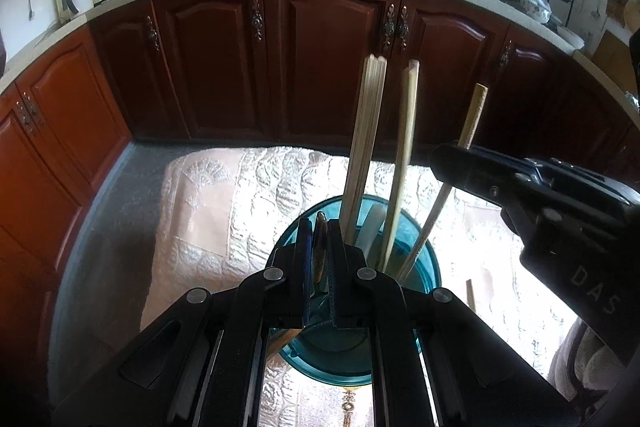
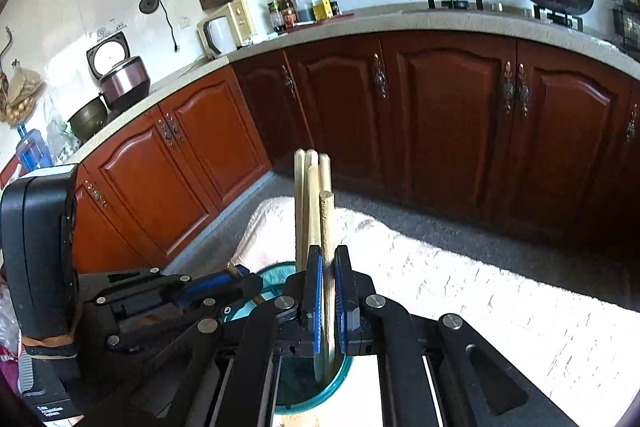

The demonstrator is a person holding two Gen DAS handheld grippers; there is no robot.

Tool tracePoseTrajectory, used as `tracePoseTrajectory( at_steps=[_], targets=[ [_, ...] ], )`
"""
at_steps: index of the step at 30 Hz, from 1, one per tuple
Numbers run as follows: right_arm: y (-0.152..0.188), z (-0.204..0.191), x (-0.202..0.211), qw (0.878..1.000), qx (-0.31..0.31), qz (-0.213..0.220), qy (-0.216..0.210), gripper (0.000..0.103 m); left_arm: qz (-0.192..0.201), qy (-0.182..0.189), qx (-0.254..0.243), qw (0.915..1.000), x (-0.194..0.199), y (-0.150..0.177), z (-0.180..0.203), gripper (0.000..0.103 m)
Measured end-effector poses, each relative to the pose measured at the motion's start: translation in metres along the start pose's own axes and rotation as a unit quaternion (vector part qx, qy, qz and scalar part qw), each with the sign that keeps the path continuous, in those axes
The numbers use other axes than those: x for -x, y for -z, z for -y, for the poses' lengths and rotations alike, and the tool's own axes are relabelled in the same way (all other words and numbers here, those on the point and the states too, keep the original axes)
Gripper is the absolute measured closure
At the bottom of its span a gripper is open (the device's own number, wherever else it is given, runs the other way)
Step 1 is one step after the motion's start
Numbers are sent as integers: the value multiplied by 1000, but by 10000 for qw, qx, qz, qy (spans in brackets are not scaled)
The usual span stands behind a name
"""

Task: Organize utensils
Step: 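Lower the gold fork with the left tool while the right tool lowers the chopstick into the holder, then open both tools to release the fork and chopstick into the holder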

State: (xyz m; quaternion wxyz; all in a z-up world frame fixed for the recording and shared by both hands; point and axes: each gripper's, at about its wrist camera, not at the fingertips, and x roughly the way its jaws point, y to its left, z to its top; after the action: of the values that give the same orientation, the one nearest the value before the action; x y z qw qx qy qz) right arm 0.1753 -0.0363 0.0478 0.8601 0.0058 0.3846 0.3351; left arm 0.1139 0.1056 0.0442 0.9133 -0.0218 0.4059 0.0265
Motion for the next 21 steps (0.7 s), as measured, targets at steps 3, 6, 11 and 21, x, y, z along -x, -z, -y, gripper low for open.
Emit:
tracePoseTrajectory(
  at_steps=[3,6,11,21],
  targets=[
    [0,4,-1,9999,-92,-31,-74,98,-90,-16,-5,10000,-5,4,1,97],
    [0,5,-1,9998,-142,-67,-106,92,-97,-83,-12,9999,-7,6,1,97],
    [4,6,4,9997,-192,-47,-117,77,-122,-46,15,9999,-7,6,0,97],
    [13,9,16,9996,-265,-77,-38,77,-130,41,73,9999,1,7,1,82]
  ],
)
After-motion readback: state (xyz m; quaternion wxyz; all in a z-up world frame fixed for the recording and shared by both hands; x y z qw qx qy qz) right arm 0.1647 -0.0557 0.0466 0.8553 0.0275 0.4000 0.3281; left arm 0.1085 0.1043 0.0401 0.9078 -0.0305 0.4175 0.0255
